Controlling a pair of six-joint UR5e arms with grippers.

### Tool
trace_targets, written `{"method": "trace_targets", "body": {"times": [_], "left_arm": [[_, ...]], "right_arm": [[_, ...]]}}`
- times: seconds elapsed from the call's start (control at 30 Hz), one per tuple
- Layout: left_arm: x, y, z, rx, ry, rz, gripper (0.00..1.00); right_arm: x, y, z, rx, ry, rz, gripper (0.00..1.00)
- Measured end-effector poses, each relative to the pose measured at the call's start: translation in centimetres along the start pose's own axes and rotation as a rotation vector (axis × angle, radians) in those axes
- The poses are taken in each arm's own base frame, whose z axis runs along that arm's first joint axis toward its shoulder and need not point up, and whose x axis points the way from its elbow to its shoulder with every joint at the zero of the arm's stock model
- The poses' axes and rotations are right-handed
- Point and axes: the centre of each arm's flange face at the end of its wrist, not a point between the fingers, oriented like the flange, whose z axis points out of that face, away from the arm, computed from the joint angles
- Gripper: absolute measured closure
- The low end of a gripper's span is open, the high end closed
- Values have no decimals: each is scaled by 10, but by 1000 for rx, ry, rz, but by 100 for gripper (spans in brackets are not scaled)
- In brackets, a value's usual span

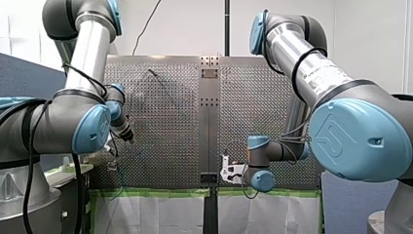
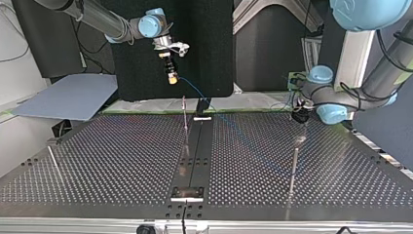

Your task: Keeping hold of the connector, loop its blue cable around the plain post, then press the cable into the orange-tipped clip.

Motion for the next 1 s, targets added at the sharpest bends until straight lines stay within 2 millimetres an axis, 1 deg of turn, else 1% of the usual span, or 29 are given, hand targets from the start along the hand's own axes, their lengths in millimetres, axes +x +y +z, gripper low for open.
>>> {"method": "trace_targets", "body": {"times": [0.23,0.37,0.5,0.6,0.73,0.83,1.0], "left_arm": [[2,15,-4,1,-27,-60,0],[6,27,-10,-10,-36,-90,0],[6,36,-17,-9,-59,-129,0],[2,40,-24,-5,-89,-158,0],[-9,43,-33,0,-142,-193,0],[-22,40,-40,26,-190,-220,0],[-32,36,-52,62,-238,-231,0]], "right_arm": [[0,0,0,0,1,0,100],[0,0,0,0,0,0,100],[0,0,0,0,0,0,100],[0,0,0,0,0,0,100],[0,0,0,0,0,0,100],[0,0,0,0,0,0,100],[0,0,0,0,0,0,100]]}}
